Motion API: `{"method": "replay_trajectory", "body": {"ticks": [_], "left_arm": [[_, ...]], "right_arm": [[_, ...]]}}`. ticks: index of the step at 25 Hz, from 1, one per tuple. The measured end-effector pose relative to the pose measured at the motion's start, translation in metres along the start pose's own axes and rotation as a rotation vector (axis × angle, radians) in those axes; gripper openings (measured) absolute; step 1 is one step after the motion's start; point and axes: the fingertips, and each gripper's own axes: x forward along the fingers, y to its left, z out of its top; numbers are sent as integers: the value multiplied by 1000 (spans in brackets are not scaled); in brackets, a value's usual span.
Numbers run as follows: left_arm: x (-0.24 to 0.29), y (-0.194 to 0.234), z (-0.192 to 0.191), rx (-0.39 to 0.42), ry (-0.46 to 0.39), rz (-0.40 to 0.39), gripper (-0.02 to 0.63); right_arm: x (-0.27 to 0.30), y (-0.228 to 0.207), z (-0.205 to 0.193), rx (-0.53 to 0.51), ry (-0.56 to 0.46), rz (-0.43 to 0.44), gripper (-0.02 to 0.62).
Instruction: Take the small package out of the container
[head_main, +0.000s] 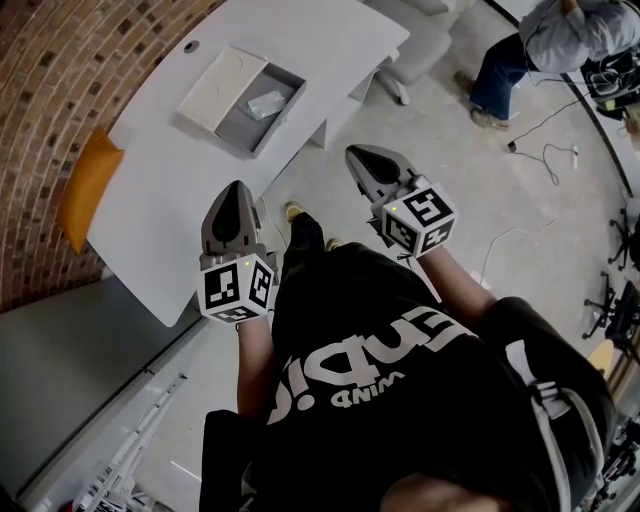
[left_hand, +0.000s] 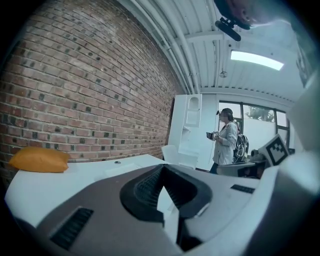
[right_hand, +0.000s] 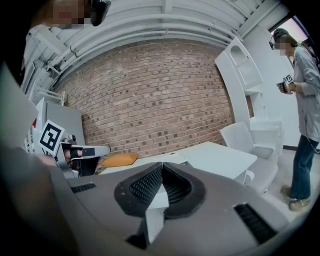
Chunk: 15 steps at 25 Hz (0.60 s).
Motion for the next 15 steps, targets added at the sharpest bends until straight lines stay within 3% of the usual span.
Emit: {"method": "replay_trajectory", "body": {"ticks": [15], "left_arm": [[61, 45, 18, 15, 27, -48, 8]], "right_arm": [[70, -11, 28, -16, -18, 1, 0]]}}
